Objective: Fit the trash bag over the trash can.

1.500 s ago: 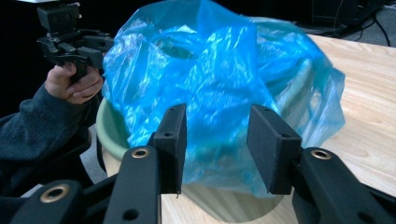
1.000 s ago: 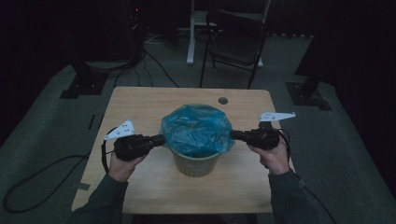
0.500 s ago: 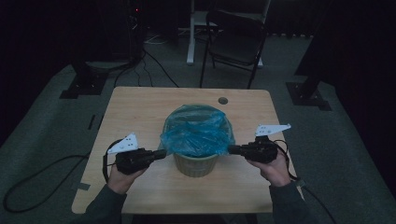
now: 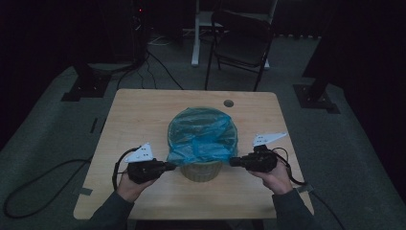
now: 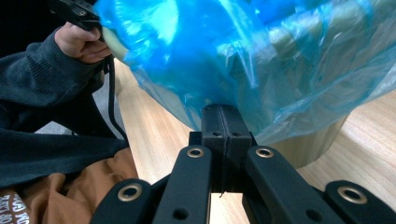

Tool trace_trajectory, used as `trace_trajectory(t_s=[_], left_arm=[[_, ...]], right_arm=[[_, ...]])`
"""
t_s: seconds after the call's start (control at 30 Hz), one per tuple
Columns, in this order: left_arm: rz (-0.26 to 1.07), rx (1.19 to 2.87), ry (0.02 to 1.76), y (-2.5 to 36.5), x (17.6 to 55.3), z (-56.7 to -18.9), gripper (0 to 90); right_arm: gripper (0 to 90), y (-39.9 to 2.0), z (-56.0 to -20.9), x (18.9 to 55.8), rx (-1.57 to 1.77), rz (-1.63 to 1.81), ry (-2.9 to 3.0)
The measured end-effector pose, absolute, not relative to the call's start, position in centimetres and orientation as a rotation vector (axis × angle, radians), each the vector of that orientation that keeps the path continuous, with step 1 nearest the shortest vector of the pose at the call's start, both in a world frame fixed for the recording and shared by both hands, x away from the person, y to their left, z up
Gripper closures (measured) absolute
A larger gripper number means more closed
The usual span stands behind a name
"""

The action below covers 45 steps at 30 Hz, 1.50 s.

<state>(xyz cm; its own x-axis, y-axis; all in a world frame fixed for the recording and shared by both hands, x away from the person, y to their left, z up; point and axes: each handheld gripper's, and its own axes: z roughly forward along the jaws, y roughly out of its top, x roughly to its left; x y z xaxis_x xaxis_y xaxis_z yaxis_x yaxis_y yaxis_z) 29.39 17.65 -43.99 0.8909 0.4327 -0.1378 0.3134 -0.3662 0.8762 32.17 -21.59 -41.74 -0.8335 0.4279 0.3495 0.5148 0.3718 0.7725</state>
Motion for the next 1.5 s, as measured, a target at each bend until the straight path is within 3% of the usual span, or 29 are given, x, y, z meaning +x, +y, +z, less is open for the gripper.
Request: trace_trajectory(t_s=[1.07,1.2,1.33,1.5], left_arm=[[0.132,2.081,0.697,18.4,32.0,-47.7,89.8],[0.142,2.066,0.729,19.4,32.0,-47.6,83.8],[0.152,2.045,0.722,20.3,31.5,-47.0,75.9],[0.162,2.008,0.709,21.5,30.6,-46.3,70.8]], right_arm=[[90.0,-23.0,-45.4,34.0,-1.066,-1.260,-2.594],[90.0,-23.5,-45.2,34.0,-1.086,-1.270,-2.591],[77.9,-24.4,-44.5,33.6,-1.061,-1.332,-2.577],[74.1,-25.4,-43.5,33.4,-1.073,-1.406,-2.568]])
